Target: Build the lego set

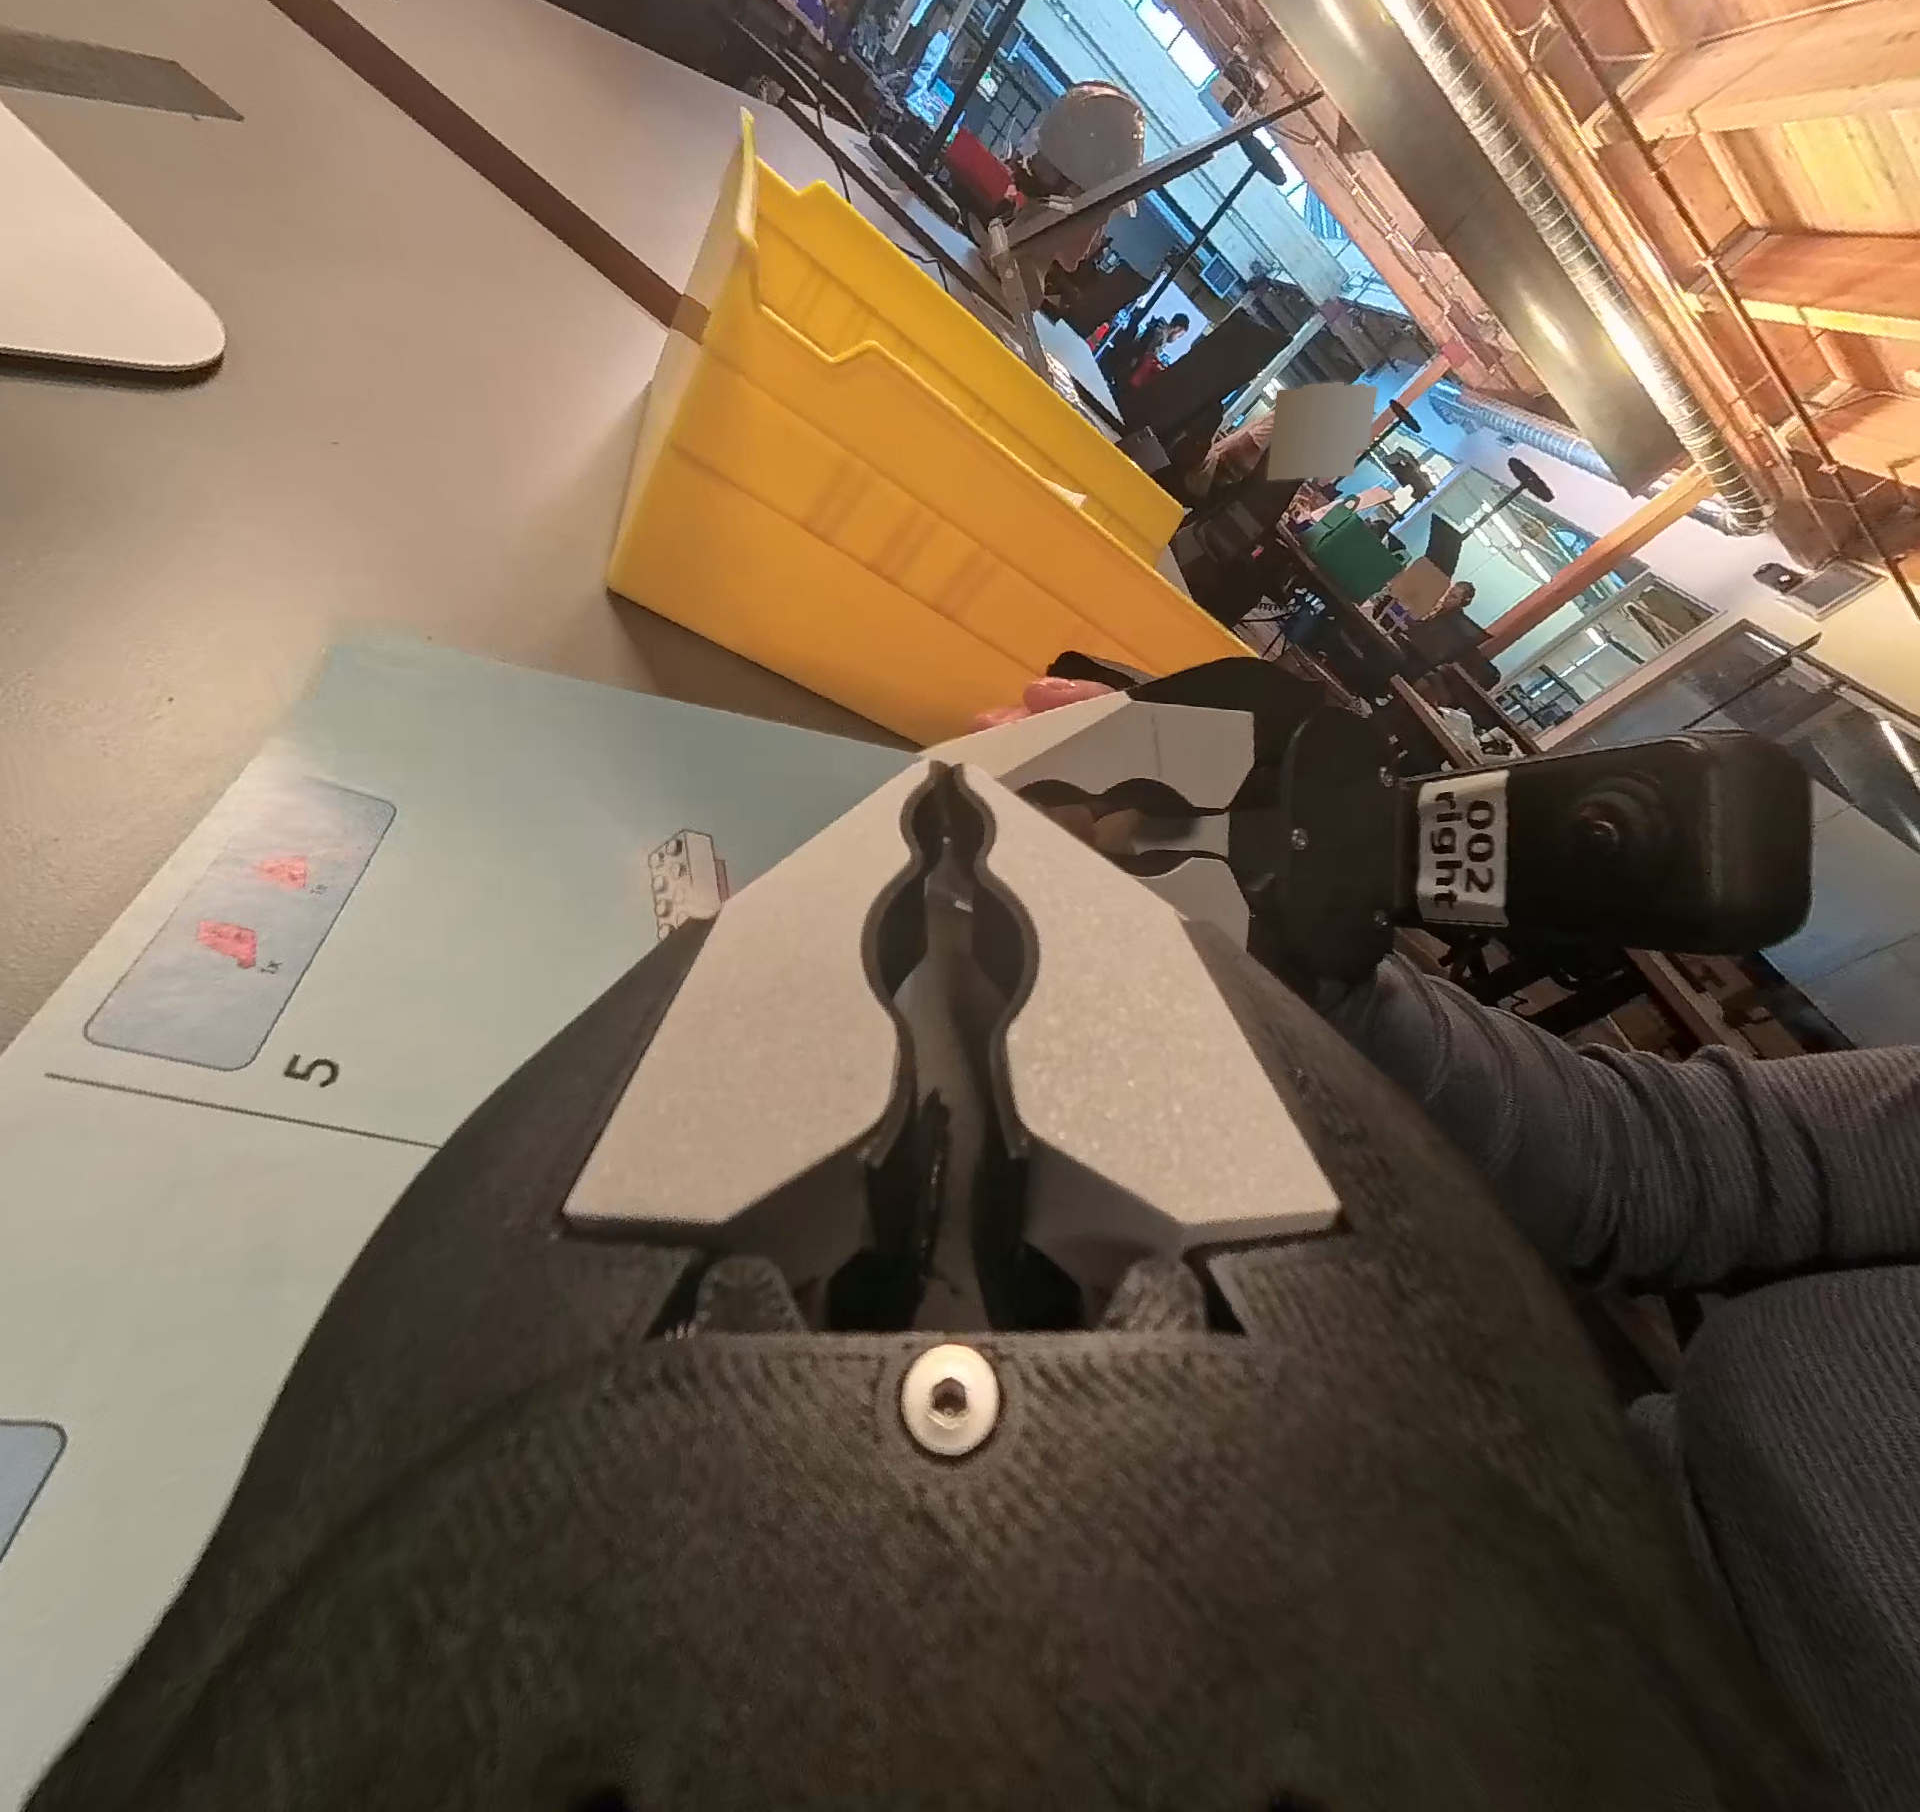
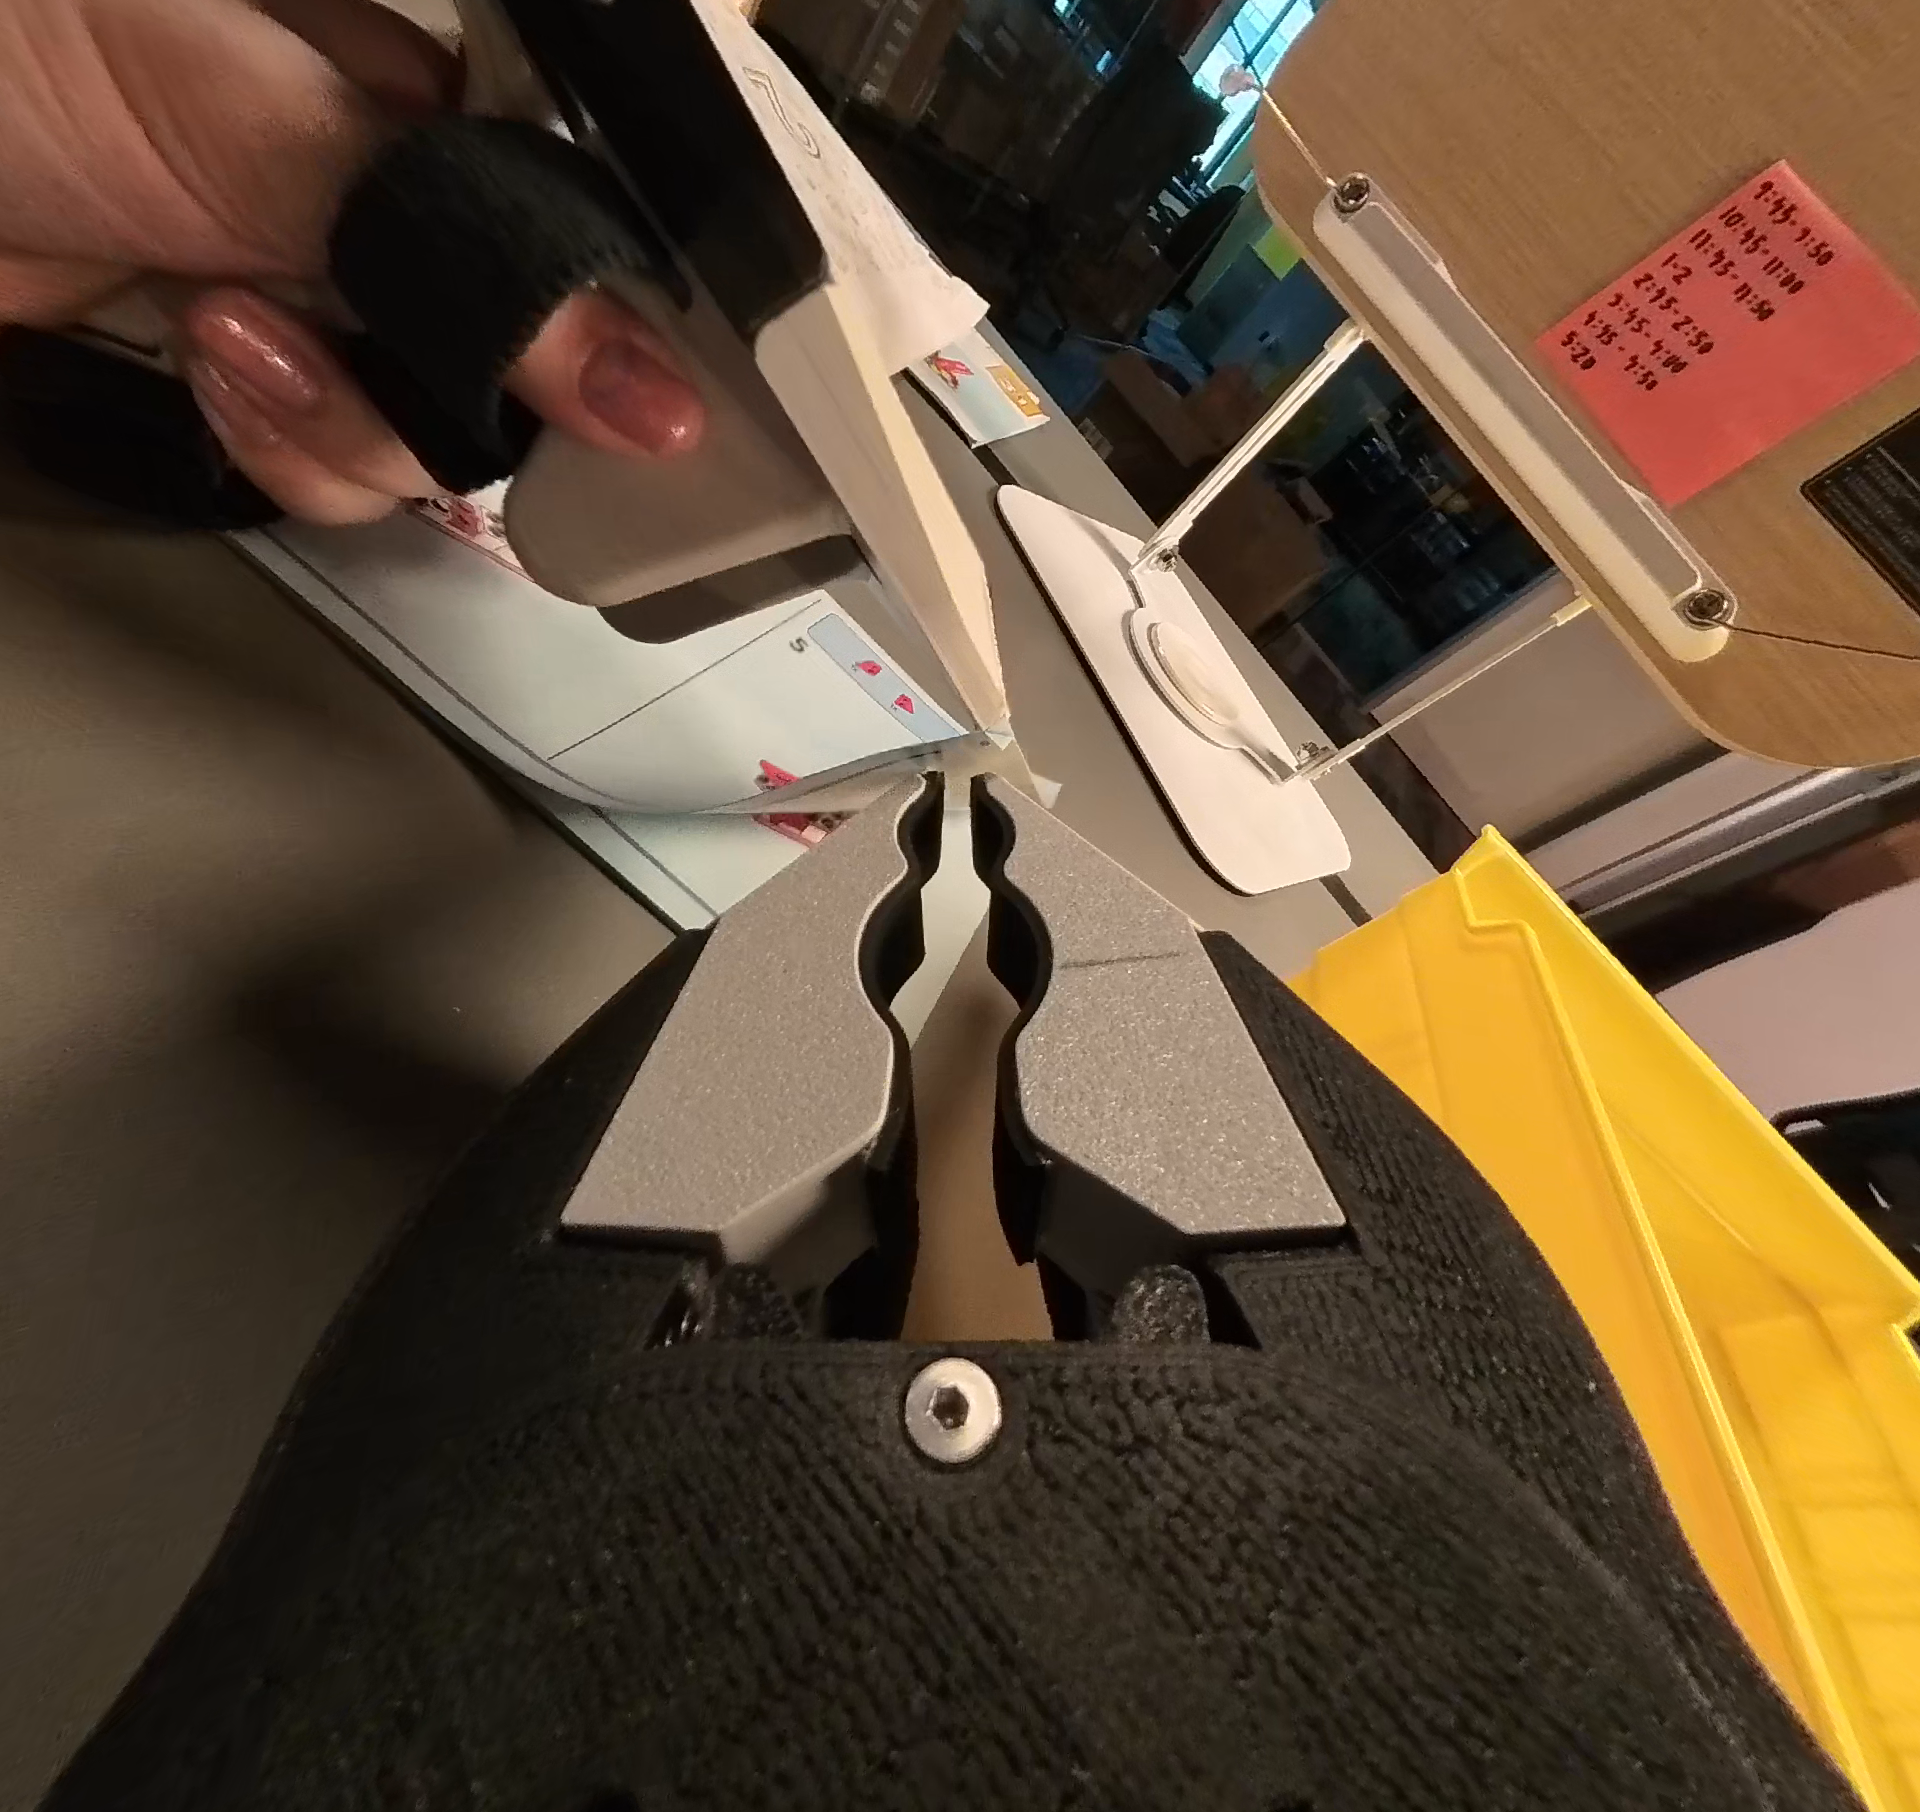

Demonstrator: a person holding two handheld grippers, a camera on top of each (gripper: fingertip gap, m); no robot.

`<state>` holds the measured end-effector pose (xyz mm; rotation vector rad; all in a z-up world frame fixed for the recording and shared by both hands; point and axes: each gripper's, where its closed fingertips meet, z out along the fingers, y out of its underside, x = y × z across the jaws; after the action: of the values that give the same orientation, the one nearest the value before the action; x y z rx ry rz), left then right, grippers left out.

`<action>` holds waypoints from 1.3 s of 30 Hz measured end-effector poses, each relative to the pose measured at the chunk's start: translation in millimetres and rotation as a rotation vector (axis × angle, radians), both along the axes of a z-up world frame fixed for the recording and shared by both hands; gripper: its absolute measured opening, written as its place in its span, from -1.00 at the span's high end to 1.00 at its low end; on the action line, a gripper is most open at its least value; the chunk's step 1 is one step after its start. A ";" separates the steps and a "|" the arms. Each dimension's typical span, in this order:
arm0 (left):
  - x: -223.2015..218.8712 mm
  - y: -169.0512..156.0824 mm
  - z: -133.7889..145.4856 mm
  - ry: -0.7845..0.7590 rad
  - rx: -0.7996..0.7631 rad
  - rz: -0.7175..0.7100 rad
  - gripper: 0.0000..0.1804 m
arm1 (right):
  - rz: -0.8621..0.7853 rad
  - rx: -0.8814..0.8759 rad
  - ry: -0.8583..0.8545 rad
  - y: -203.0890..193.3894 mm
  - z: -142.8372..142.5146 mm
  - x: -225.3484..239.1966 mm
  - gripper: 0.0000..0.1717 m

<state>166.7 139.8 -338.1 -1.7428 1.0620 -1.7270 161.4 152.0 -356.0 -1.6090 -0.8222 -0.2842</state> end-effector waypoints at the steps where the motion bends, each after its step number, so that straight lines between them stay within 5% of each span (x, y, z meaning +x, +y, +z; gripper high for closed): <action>1: 0.2 0.5 -0.5 0.003 -0.005 0.001 1.00 | -0.001 -0.002 -0.002 -0.1 -0.3 0.1 0.96; 11: -0.1 2.0 -1.4 0.011 -0.001 0.012 1.00 | -0.193 0.113 -0.009 -1.5 29.3 27.4 0.99; 20: -14.4 -0.8 20.6 -0.085 0.059 0.081 1.00 | -0.096 -0.147 0.044 -1.9 -9.9 7.9 1.00; 26: -83.9 -14.1 63.6 -0.222 0.330 0.328 1.00 | 0.027 -0.224 0.121 -2.3 -15.9 -36.6 1.00; 33: -202.9 -33.3 57.6 -0.187 0.441 0.655 1.00 | 0.157 -0.414 0.321 8.1 -15.6 -118.1 0.99; 35: -234.4 -33.8 58.6 -0.172 0.462 0.785 0.71 | 0.156 -0.500 0.323 8.5 -26.3 -134.4 0.89; 39: -268.3 -41.9 61.9 -0.121 0.609 0.910 0.70 | 0.236 -0.640 0.366 -2.3 -36.8 -168.6 0.74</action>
<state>-101.6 98.0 -276.2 -1.3592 0.5025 -0.8091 -7.2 149.6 -392.8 -2.0426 -0.8496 0.4796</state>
